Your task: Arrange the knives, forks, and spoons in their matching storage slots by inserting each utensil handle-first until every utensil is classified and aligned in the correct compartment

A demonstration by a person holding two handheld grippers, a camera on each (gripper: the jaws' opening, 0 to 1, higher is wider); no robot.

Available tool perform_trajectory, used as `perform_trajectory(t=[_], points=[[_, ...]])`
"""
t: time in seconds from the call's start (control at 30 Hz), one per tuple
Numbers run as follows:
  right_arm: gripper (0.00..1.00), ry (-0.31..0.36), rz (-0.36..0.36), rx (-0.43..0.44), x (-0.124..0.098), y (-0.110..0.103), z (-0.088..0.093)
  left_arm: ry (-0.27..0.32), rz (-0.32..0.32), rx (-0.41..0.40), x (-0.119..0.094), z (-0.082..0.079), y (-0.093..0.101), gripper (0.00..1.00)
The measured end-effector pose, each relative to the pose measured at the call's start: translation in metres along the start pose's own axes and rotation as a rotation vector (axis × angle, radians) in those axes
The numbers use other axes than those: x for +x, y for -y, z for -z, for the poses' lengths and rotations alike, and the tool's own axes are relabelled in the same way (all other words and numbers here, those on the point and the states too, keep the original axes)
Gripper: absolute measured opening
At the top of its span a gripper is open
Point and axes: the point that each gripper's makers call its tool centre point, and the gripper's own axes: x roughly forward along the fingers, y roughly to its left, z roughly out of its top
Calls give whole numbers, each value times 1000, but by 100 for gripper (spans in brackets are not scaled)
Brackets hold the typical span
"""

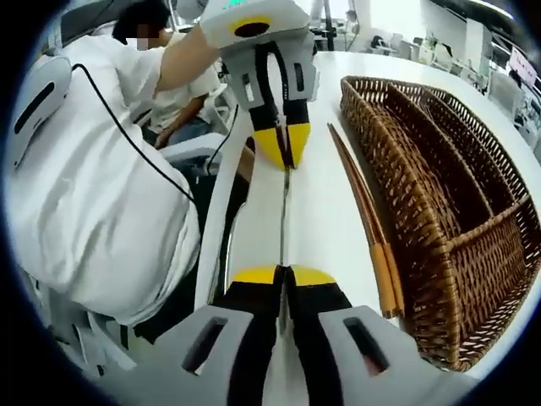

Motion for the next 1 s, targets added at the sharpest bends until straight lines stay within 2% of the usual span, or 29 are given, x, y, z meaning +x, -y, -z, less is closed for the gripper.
perform_trajectory(t=[0.3,0.53,0.8,1.0], points=[[2,14,19,-40,0,0,-1,46,23,-53,-1,1,2,3],[2,19,13,-48,2,0,-2,88,-9,-9,-3,4,-1,7],[2,29,-6,-48,2,0,-2,90,-10,-24,-8,14,-2,8],[1,36,-17,-31,3,0,-3,101,7,-24,-7,14,4,4]])
